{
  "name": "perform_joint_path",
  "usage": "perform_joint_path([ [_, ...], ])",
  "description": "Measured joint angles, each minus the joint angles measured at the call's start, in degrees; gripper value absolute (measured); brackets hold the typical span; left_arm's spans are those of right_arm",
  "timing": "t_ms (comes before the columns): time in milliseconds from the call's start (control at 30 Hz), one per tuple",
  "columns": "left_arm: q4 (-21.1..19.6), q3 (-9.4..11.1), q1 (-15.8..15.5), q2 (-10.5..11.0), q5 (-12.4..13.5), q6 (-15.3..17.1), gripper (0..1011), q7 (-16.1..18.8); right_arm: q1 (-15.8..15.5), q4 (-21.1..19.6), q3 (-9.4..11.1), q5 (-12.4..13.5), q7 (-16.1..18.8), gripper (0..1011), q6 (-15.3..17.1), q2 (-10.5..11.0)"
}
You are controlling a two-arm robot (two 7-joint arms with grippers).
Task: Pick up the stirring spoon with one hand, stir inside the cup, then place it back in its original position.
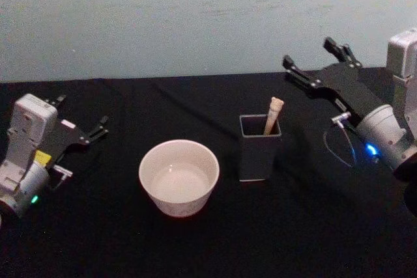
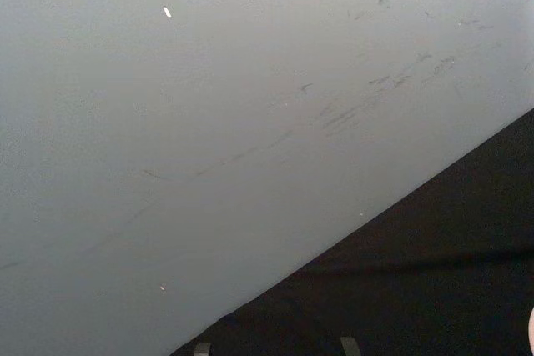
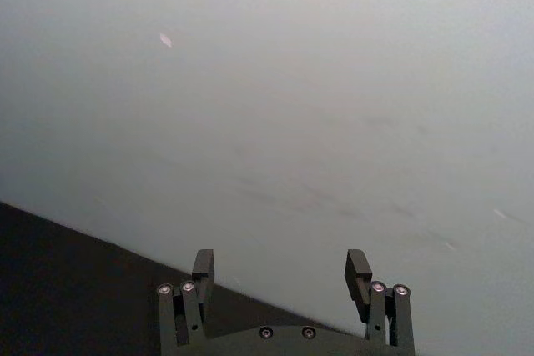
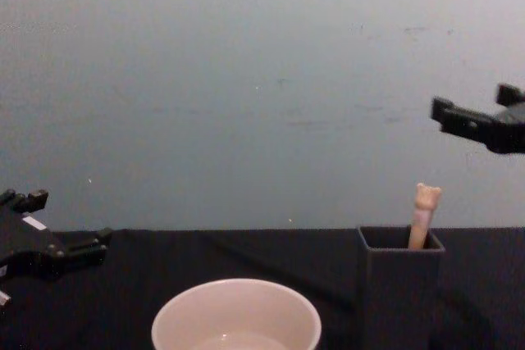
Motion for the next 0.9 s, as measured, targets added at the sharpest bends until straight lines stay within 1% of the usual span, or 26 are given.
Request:
perform_joint_path([
  [67, 0.0, 0.0, 0.0, 0.0, 0.0, 0.0, 1002, 0.0, -0.5, 1.1, 0.5, -1.3, -1.7, 1003, 0.7, -0.3],
  [167, 0.0, 0.0, 0.0, 0.0, 0.0, 0.0, 1001, 0.0, -1.0, 2.2, 0.8, -2.3, -2.8, 1003, 1.2, -0.7],
  [267, 0.0, 0.0, 0.0, 0.0, 0.0, 0.0, 1001, 0.0, -1.8, 4.7, 0.8, -3.8, -3.9, 1002, 1.4, -1.4],
  [300, 0.0, 0.0, 0.0, 0.0, 0.0, 0.0, 1001, 0.0, -1.8, 4.7, 0.8, -3.8, -3.9, 1003, 1.4, -1.4],
  [400, 0.0, 0.0, 0.0, 0.0, 0.0, 0.0, 1001, 0.0, -2.4, 7.0, 0.6, -4.7, -4.0, 1003, 1.9, -2.0],
  [433, 0.0, 0.0, 0.0, 0.0, 0.0, 0.0, 1001, 0.0, -2.4, 7.0, 0.6, -4.7, -4.0, 1003, 1.9, -2.0],
  [500, 0.0, 0.0, 0.0, 0.0, 0.0, 0.0, 1001, 0.0, -2.5, 8.8, 0.3, -5.3, -3.4, 1002, 2.3, -2.4],
  [667, 0.0, 0.0, 0.0, 0.0, 0.0, 0.0, 1001, 0.0, -2.3, 11.2, 0.0, -5.9, -2.1, 1003, 3.2, -2.9],
  [767, 0.0, 0.0, 0.0, 0.0, 0.0, 0.0, 1001, 0.0, -2.0, 12.2, 0.1, -5.9, -1.4, 1003, 3.5, -3.2],
  [900, 0.0, 0.0, 0.0, 0.0, 0.0, 0.0, 1002, 0.0, -2.0, 12.2, 0.2, -5.9, -1.3, 1003, 3.6, -3.2],
])
